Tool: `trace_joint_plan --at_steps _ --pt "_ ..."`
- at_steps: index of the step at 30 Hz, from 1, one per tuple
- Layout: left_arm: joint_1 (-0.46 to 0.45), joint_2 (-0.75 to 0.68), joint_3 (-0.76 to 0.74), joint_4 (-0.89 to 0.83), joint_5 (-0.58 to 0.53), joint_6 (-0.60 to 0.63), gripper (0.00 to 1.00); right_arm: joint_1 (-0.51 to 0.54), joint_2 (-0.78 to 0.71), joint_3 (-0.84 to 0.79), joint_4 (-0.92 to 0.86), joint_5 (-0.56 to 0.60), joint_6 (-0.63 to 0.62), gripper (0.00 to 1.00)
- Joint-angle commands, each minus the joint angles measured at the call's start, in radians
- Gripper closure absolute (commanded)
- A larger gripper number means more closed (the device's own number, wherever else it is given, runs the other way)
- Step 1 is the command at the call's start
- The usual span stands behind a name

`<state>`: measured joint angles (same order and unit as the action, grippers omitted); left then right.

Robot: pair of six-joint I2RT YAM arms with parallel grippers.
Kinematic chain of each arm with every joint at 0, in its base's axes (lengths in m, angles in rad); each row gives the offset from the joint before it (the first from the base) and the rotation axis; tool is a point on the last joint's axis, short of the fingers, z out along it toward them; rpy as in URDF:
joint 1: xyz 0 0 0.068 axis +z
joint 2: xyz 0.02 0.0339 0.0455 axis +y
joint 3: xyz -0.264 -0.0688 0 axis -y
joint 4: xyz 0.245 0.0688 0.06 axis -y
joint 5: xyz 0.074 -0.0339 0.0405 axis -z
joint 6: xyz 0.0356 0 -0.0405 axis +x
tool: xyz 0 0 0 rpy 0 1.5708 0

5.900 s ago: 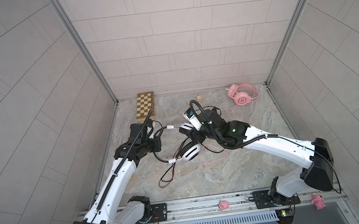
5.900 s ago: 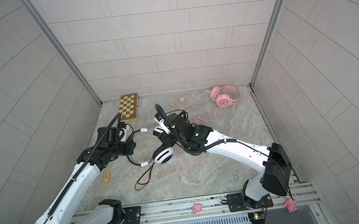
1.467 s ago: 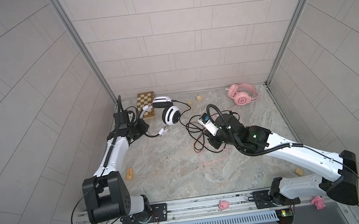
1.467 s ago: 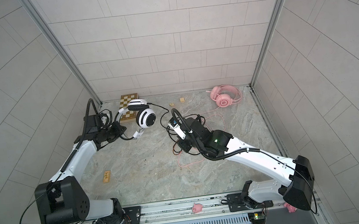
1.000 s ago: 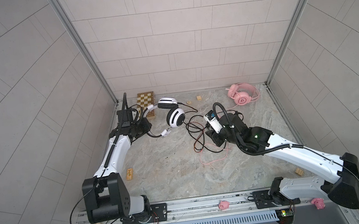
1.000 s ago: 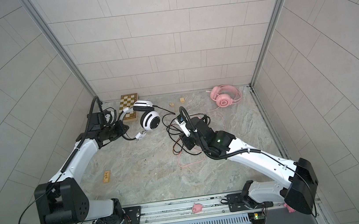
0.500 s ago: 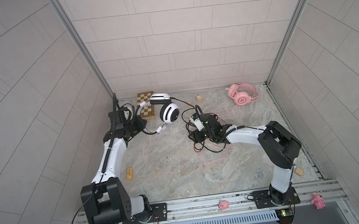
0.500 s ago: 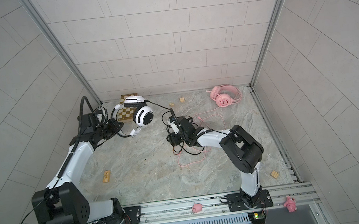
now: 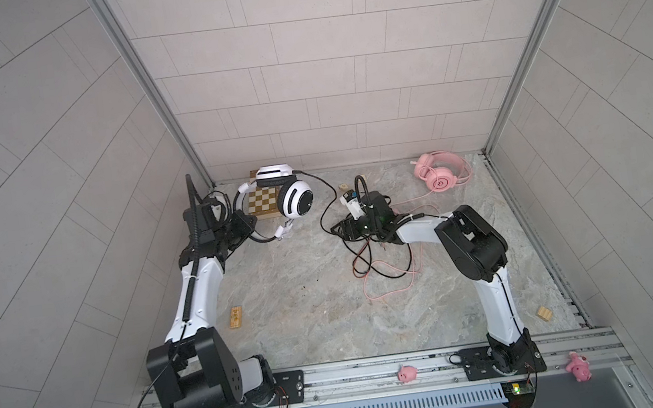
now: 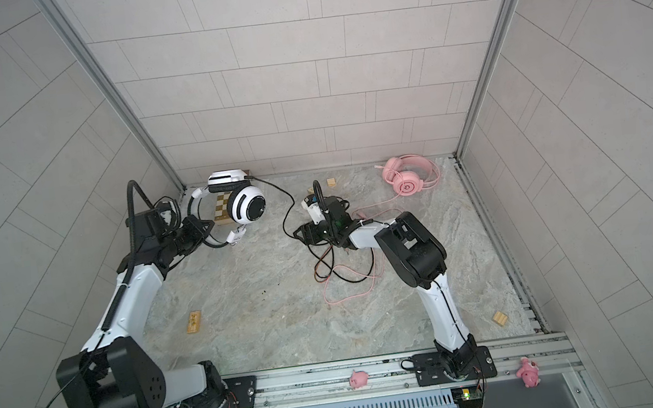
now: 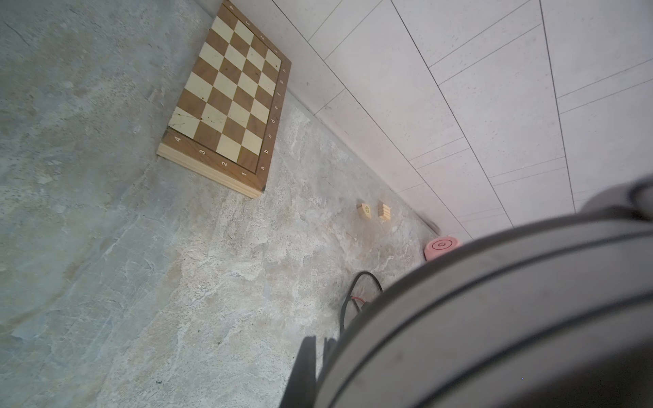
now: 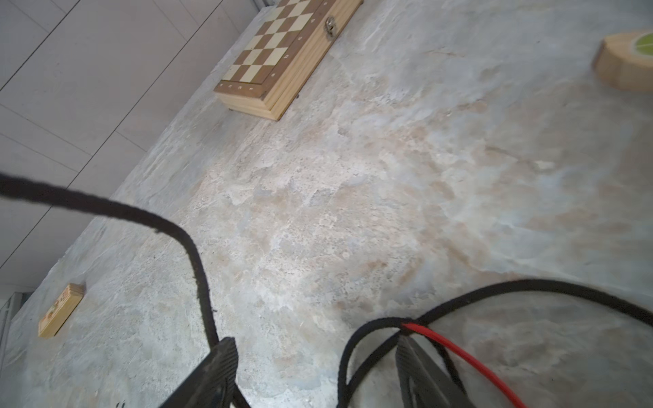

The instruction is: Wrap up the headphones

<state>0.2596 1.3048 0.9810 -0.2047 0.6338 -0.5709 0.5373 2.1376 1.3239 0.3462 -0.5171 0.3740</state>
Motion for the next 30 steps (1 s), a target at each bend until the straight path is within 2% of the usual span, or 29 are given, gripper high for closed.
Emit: trace_joint_plan --at_steps 1,17,22,30 --pt "0.017 -0.038 -0.012 0.101 0.067 -0.056 1.0 0.004 0.016 -0.009 0.01 -0.059 -0.002 0.29" --pt "0.021 -0.025 -0.018 0.11 0.075 -0.07 1.0 -0.008 -0.065 -0.068 0.02 -0.144 0.013 0.3" --pt "0.021 -0.019 -0.021 0.112 0.079 -0.076 1.0 -0.018 -0.056 -0.079 0.085 -0.207 0.065 0.29" --pt "0.021 -0.015 -0.021 0.113 0.082 -0.079 1.0 -0.034 -0.053 -0.11 0.148 -0.238 0.12 0.25"
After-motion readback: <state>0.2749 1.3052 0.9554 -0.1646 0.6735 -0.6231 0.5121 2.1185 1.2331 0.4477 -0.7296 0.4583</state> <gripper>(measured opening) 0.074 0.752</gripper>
